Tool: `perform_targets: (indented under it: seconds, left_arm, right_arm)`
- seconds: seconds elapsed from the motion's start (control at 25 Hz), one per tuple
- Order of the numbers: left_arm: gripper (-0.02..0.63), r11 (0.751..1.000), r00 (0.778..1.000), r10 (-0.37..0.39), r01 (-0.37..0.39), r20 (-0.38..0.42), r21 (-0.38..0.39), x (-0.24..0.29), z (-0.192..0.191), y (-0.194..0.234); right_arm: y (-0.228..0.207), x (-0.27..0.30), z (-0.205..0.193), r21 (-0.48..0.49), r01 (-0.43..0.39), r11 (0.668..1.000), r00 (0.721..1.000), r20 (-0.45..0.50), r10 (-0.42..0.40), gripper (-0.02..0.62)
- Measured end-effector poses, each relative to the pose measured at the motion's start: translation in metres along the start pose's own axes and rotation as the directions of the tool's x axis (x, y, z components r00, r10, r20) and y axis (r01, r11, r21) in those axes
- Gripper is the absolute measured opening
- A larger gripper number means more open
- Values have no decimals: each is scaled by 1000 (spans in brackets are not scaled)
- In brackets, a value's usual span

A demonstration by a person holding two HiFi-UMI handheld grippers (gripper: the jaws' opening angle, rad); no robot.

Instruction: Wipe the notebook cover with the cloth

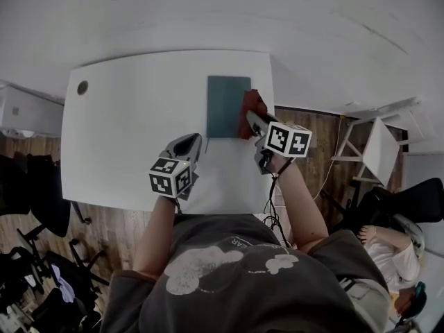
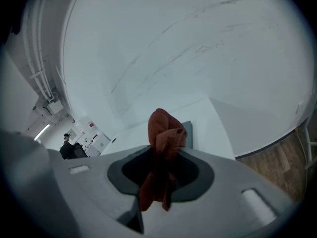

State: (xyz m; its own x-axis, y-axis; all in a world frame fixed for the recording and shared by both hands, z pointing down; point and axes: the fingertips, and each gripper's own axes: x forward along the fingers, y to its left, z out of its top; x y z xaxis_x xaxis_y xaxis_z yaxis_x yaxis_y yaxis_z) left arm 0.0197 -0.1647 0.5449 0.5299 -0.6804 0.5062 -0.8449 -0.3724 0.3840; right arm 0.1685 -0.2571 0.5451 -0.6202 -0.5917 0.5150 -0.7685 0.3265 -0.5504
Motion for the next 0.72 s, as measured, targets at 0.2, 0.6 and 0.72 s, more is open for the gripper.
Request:
perform_targets:
  seconds: [0.2,0.6,0.72]
  left_arm:
    - [0,1000,999,1,-1,-35,1,17,-5,-1]
    - [-1,1000,992,-28,29,-126,6,50,-25,-6]
    - [-2,999,989,-32,35,-147,18,59,-27,-3]
  right_arm:
    - [-4,12,9,-13,-23,1000,1000,0,23,106]
    - [-1,24,30,-32,-38,999,999,18,38,106]
    - [1,31,35,-31,-42,999,999,14,43,106]
